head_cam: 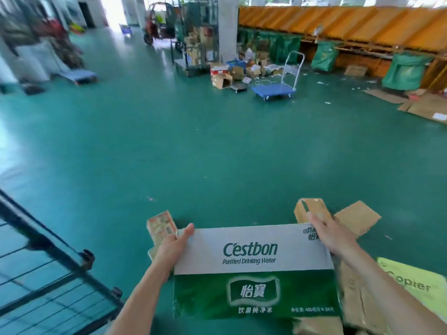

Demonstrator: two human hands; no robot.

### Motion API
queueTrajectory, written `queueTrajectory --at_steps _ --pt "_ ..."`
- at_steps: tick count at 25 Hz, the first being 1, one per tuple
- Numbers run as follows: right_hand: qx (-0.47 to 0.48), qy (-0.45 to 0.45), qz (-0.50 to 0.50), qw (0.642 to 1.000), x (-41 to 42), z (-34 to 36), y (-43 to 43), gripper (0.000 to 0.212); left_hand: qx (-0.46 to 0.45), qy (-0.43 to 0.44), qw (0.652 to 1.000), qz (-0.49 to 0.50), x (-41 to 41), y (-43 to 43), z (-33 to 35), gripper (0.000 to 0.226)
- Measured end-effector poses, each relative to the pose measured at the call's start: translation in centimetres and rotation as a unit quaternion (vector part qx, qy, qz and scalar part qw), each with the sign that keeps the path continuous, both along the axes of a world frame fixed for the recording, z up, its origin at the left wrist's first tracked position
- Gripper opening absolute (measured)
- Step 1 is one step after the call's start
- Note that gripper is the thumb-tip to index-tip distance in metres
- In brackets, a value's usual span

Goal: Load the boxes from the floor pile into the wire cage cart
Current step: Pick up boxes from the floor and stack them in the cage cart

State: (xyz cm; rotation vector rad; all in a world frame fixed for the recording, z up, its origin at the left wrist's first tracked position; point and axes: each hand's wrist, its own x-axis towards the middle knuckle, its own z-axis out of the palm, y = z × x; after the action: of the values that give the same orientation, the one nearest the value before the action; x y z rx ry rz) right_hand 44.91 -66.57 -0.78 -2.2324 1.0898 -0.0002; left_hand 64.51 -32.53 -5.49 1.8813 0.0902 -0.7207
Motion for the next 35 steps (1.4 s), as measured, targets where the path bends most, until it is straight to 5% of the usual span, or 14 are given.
queueTrajectory --at_steps 6,12,16,23,30,33,35 --pt "0.016 0.051 0.198 0.979 12.2 -1.6 3.9 0.091 0.098 0.011 0.989 0.107 0.0 10.2 -0.7 0.067" --pt "0.033 0.045 0.34 0.939 20.8 -1.2 9.3 0.065 0.092 0.042 0.956 0.274 -4.1 15.2 0.7 0.064" --pt "0.047 0.049 0.402 0.913 23.3 -1.8 12.6 0.066 0.102 0.029 0.928 0.356 -6.9 17.1 1.7 0.061" --pt "0.102 0.055 0.554 0.825 25.5 -1.0 24.8 0.074 0.138 0.0 0.862 0.488 -14.0 26.1 3.7 0.07" --pt "0.245 0.097 0.536 0.802 23.8 -0.5 39.0 0.05 0.099 -0.057 0.769 0.629 -21.2 34.7 4.6 0.028" --pt "0.324 0.125 0.502 0.792 22.5 -0.3 45.1 0.044 0.073 -0.088 0.737 0.666 -23.9 39.7 5.0 0.034" --pt "0.334 0.135 0.511 0.781 21.5 0.2 49.3 0.037 0.09 -0.098 0.747 0.652 -25.8 43.2 5.2 0.037"
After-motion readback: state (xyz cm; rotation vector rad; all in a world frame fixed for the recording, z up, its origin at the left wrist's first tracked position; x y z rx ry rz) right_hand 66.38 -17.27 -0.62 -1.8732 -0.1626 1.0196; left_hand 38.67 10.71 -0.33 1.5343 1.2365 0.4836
